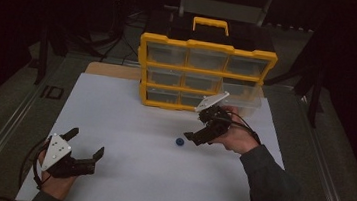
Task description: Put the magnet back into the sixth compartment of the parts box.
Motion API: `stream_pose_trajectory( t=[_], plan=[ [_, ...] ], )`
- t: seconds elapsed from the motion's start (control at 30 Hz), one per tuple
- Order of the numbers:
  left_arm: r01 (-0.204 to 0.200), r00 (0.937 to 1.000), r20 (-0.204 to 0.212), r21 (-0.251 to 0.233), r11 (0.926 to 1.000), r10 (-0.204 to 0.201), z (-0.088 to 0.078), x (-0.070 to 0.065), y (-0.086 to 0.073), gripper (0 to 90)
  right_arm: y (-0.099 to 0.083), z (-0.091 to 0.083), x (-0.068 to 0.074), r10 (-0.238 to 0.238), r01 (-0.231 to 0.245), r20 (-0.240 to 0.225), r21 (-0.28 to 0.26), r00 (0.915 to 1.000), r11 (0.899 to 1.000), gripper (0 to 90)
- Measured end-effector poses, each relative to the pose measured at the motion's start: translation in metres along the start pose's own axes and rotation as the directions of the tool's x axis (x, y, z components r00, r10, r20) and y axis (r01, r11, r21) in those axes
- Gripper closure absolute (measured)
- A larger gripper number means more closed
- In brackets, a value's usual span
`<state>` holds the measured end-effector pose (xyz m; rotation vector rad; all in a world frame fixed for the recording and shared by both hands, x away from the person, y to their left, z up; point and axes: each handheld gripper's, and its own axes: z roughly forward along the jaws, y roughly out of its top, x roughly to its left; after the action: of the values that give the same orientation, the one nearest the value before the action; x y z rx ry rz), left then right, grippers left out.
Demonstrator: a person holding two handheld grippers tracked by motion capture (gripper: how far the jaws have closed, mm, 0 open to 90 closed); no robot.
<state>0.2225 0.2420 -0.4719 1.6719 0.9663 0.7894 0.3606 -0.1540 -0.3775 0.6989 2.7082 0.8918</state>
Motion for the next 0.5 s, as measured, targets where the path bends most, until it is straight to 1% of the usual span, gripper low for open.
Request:
stream_pose_trajectory(
  t=[0.1,0.5],
  plan=[
    [0.0,1.0,0.0,-0.001,1.0,0.0,0.0,0.0,0.0,0.0,0.0,0.003,0.001,-0.003,0.003,-0.008,0.01,1.0,1.0,14.0],
    [-0.001,1.0,0.001,-0.001,1.0,0.001,0.0,0.0,0.0,0.0,0.003,0.011,0.0,-0.007,0.008,-0.012,0.042,0.9999,0.999,14.1]
  ],
)
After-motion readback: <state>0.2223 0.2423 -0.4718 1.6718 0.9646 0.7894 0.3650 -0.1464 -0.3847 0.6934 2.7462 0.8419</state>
